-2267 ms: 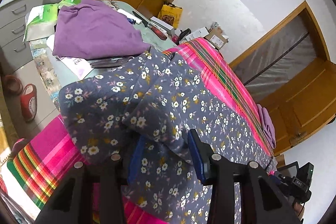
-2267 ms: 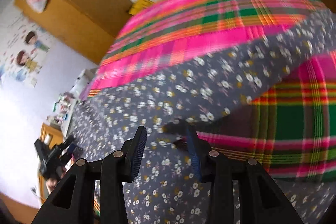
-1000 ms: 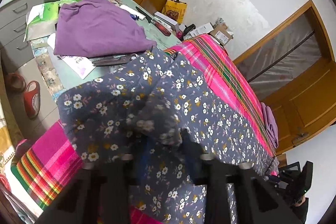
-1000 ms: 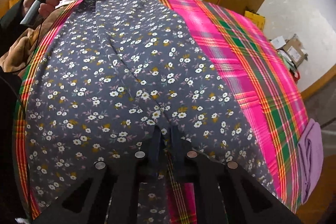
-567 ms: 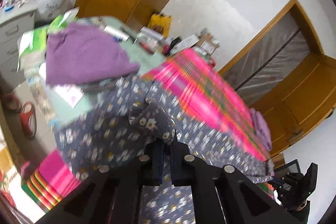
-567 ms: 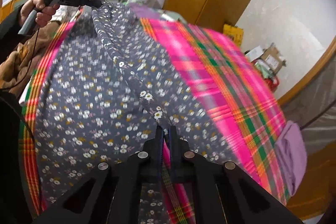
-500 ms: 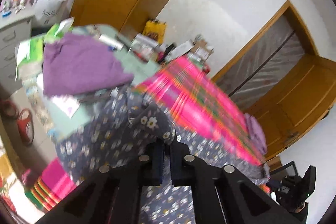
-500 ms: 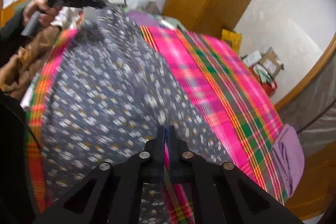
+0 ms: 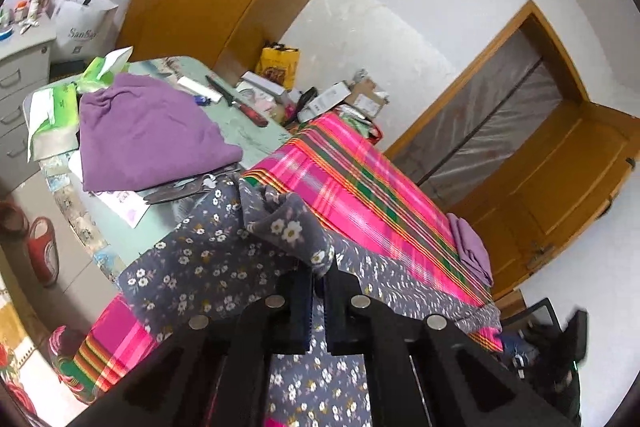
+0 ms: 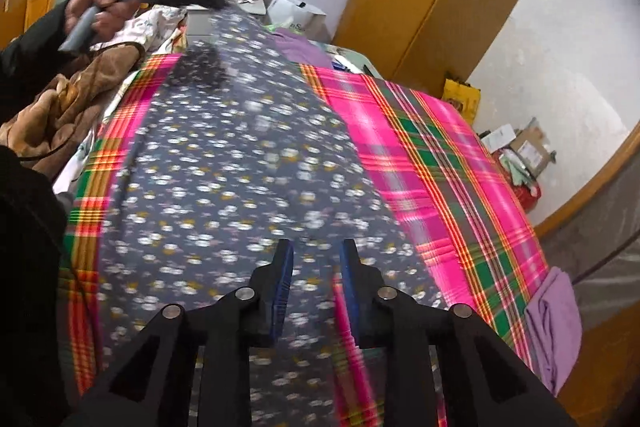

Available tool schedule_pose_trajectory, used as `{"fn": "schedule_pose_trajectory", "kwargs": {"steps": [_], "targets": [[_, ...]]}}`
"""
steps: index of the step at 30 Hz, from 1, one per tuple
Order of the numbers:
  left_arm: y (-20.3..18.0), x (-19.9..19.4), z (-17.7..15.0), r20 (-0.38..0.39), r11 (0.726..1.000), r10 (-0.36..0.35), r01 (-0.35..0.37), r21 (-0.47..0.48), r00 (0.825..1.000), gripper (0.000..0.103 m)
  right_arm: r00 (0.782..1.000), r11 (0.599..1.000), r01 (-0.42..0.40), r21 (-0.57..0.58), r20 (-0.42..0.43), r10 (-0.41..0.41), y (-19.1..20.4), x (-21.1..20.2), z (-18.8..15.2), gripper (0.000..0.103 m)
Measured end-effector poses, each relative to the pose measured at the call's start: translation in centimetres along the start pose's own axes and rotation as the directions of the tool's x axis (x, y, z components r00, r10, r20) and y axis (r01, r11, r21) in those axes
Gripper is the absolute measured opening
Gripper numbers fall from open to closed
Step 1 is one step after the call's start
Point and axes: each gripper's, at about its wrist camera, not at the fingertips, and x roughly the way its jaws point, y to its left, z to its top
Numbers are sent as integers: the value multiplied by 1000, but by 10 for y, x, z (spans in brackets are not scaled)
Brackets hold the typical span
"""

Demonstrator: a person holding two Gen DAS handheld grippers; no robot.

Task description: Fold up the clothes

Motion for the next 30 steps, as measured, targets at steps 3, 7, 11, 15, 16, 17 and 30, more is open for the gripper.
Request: {"fn": "schedule_pose_trajectory", "kwargs": {"steps": [3,7,11,15,16,17,30], "targets": [[4,2,-10,-27,1000,9,-8,28,1000,4,999,999,-34,24,-42,35,-21,19,-5,30],[22,20,-25,-99,999,40,-38,23,994,4,990,995,-91,38,-103,94,-41,45,-11,30],[37,31,-33,-133,998,56,-57,-4,990,4,976,988,-146,42,-155,151,-51,65,-13,30],[41,35,-35,-143,998,55,-56,-3,988,4,959,981,-191,19,-210,190,-55,81,-12,30],[42,36,-36,-146,998,58,-58,-1,988,4,955,979,-202,11,-221,199,-55,84,-12,30],[42,37,-36,-150,998,60,-60,1,987,4,951,977,-212,1,-230,206,-53,85,-13,30],[44,46,-38,-172,997,79,-82,-12,982,4,928,959,-284,-11,-256,272,-57,88,-7,6]]}}
